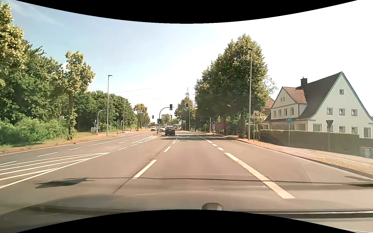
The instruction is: Follow the waypoints while adhering to traffic rules and regulations
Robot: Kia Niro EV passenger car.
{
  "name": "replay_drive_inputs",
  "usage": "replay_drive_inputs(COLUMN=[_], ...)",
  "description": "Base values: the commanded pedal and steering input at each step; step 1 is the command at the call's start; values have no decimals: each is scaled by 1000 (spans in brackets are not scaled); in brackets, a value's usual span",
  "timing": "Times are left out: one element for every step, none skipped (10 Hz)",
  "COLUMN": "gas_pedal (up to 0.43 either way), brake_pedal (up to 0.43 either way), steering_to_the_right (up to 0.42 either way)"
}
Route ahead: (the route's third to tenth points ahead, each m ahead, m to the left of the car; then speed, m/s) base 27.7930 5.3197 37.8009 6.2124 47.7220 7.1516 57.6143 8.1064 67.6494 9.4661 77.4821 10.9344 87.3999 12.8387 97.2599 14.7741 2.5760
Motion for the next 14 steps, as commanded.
replay_drive_inputs(gas_pedal=[319, 319, 319, 319, 319, 319, 319, 319, 319, 319, 319, 311, 311, 311], brake_pedal=[18, 18, 18, 18, 18, 18, 18, 18, 18, 18, 18, 18, 18, 18], steering_to_the_right=[2, 2, 2, 2, 2, 2, 2, 1, 2, 2, 2, 2, 1, 1])
